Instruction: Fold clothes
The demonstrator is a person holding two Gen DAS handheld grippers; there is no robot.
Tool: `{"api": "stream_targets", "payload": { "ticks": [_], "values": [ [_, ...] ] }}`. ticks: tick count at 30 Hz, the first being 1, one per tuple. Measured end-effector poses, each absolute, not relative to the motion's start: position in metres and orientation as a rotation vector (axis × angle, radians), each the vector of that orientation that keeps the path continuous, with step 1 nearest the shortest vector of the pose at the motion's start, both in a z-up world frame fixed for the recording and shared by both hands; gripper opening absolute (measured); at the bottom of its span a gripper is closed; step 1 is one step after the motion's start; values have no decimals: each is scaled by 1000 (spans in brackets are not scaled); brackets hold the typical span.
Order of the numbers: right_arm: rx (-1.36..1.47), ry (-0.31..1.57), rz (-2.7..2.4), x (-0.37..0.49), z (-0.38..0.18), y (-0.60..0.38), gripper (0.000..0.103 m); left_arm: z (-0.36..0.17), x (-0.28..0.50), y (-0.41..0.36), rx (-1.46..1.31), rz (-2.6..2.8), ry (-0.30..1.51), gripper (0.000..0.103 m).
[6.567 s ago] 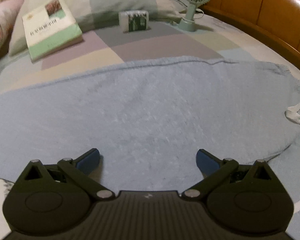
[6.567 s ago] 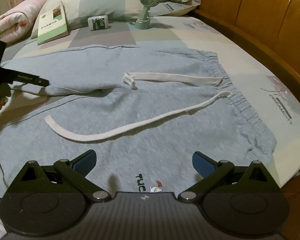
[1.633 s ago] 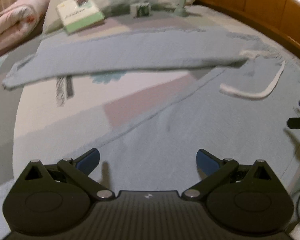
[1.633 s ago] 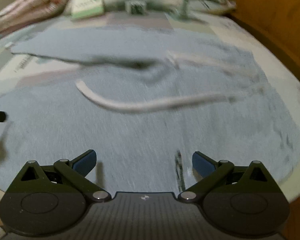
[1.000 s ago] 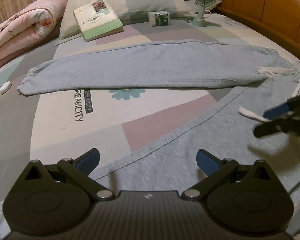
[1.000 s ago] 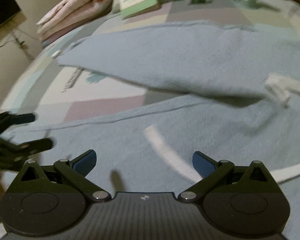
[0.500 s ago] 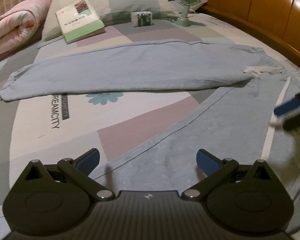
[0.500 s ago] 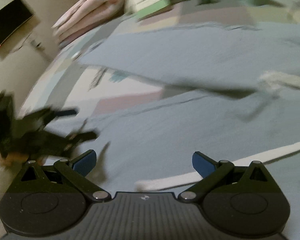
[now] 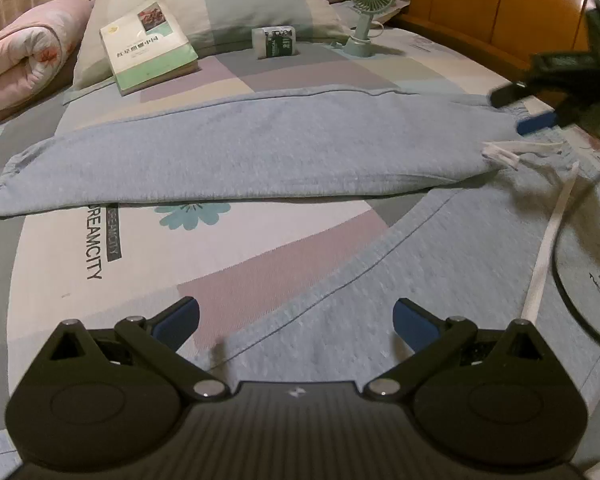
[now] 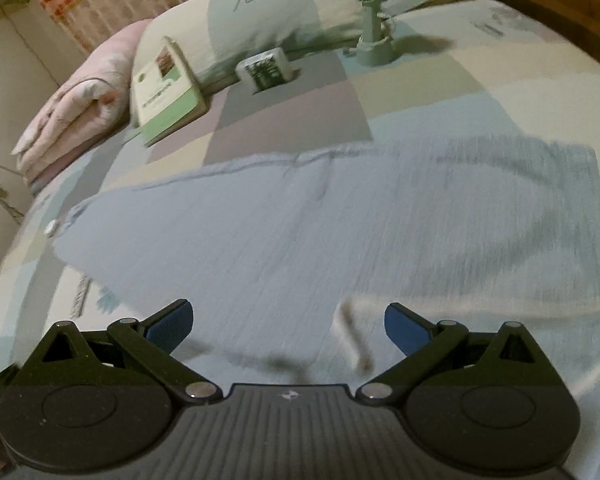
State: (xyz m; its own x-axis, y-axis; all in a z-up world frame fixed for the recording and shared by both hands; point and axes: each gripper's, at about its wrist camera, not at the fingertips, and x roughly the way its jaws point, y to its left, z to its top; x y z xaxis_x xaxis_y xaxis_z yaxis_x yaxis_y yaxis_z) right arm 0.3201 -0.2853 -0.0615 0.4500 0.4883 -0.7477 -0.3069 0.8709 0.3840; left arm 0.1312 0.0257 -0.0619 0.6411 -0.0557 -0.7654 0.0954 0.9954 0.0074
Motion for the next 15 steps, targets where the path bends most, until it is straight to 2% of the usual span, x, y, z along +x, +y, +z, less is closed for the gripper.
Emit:
{"api": "stream_targets", "payload": {
  "ticks": [7, 15],
  "values": [
    [223, 1142, 456, 361, -95, -292, 103, -62, 132, 23, 50, -80, 878, 102],
    [175, 1310, 587, 299, -91, -315, 103, -67, 137, 16, 53, -116, 886, 102]
  ]
}}
